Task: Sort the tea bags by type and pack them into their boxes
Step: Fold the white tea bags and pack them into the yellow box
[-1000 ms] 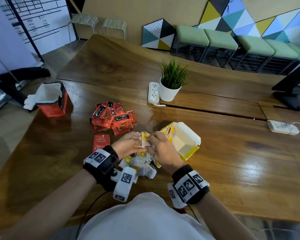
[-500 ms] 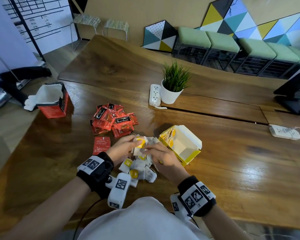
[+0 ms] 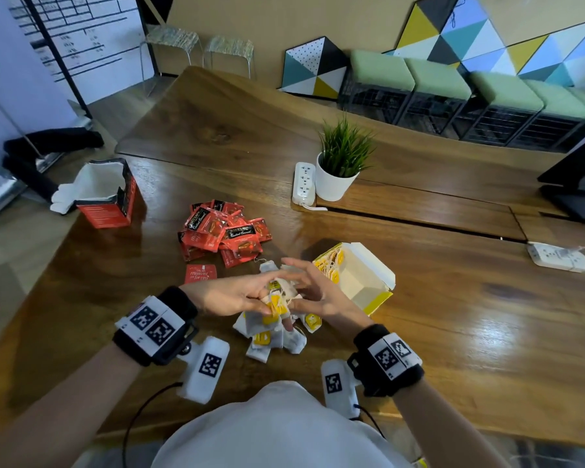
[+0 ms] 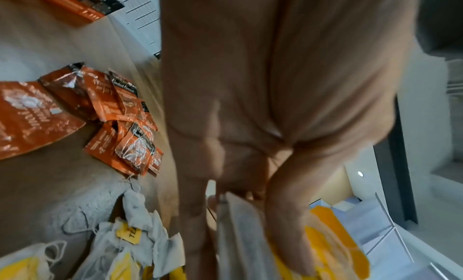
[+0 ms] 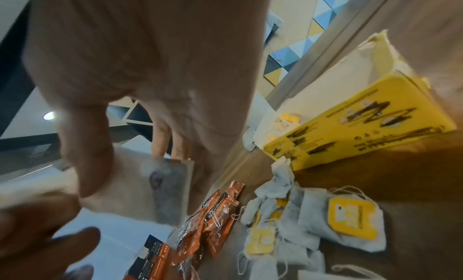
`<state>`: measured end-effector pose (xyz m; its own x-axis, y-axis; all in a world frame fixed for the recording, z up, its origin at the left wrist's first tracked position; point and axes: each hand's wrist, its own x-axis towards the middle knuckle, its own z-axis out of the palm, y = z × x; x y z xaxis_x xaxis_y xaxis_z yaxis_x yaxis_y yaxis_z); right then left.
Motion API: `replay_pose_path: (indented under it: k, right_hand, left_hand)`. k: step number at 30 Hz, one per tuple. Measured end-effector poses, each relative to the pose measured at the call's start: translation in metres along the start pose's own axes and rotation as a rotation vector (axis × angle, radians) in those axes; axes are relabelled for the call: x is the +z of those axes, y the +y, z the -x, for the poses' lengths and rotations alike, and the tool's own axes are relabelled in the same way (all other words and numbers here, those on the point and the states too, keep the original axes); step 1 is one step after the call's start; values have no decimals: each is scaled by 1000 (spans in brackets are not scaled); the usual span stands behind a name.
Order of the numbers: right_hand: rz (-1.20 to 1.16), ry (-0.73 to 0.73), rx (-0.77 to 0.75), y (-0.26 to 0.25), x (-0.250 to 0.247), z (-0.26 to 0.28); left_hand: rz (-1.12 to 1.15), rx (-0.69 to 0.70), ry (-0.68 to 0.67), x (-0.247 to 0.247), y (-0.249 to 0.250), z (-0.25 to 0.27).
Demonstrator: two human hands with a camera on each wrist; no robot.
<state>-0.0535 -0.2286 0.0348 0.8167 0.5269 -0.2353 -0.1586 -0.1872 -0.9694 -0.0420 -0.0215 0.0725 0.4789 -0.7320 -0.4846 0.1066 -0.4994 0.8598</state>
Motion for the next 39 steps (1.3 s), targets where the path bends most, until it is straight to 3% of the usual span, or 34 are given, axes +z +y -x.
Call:
replay_pose_path:
  k: [4,11,16,24,33,39]
  right_hand:
    - [-150,-93,112,3,-6,5]
    - [48,124,100,0,-18,5]
    - [145,165,49,0,-18,0]
    - [306,-93,84,-3,-15,-1]
    - [426,-211,143,-6,-11,0]
    - [58,-153,154,-7,-13,12]
  left_hand:
    - [-76,-67,35,-1,-8,-4]
    - [43,-149,205,0,-23,-9]
    - [46,-70,185,5,-26,-14]
    - [116,73,291,2,-29,-13]
    - [29,17,239,-2,-14,-12]
    - [82,7,310,-18,-12,1]
